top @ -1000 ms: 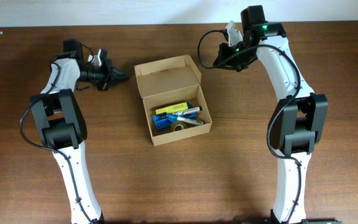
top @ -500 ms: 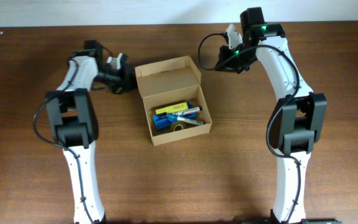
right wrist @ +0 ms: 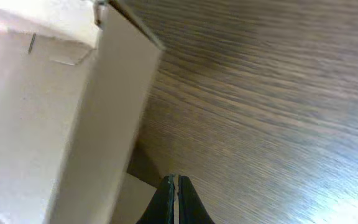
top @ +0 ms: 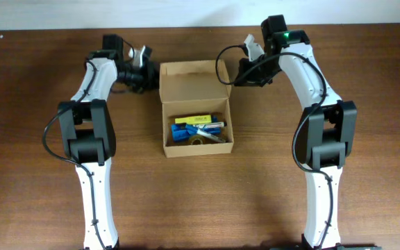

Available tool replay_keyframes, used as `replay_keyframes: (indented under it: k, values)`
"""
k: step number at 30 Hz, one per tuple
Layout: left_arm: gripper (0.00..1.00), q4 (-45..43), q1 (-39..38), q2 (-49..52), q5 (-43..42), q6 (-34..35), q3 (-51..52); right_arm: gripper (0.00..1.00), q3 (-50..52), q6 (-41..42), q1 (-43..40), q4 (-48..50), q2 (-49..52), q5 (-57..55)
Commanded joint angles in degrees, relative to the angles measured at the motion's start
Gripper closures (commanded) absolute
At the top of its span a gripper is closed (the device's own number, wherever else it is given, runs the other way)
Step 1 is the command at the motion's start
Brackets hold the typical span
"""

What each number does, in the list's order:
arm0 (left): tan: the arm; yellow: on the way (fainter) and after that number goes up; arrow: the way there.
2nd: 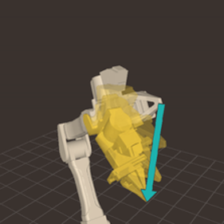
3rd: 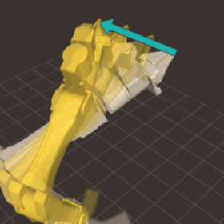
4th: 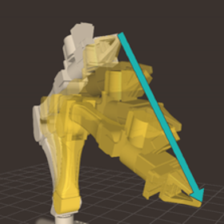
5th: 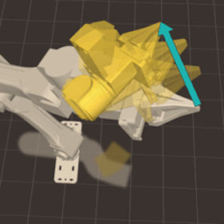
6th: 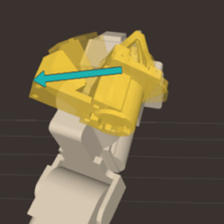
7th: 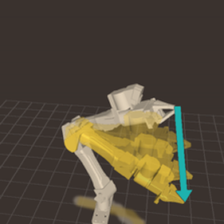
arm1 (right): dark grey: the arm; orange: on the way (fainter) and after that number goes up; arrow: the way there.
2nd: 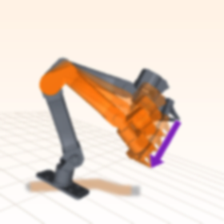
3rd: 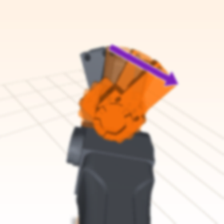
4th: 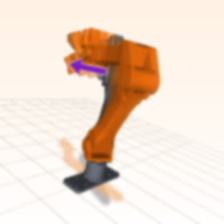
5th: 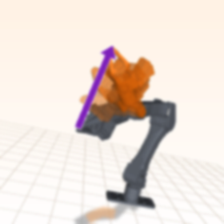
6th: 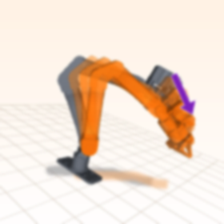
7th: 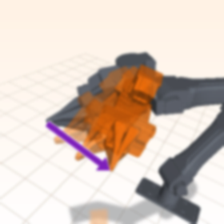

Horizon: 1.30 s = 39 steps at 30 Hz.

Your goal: Pack container

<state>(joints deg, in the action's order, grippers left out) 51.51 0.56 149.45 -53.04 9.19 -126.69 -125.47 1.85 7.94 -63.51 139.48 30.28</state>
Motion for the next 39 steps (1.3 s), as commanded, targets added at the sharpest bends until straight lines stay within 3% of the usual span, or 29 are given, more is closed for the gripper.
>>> replay_keyframes:
  k: [1, 15, 23, 28, 39]
  values:
    - [0.99, 1.0, 0.2, -1.6, -1.4, -2.2, -6.1, 0.96, -1.1, -1.6, 0.3, 0.8, 0.4, 3.8]
    - [0.98, 7.4, 0.2, -1.6, -1.9, -4.9, -11.8, 0.96, -1.2, -3.3, 0.5, 5.2, 0.4, 15.9]
    - [0.98, 9.9, 0.2, -1.6, -2.1, -6.6, -13.9, 0.96, -3.2, -4.9, 1.8, 5.2, -1.4, 16.3]
    - [0.99, 15.9, 0.0, -1.6, -0.5, -8.8, -18.9, 0.96, -6.6, -5.3, 1.9, 4.9, -2.8, 15.6]
    - [0.98, 31.8, -2.2, -1.7, 1.9, -12.1, -30.3, 0.96, -15.0, -7.6, 3.0, -5.9, -3.0, 11.1]
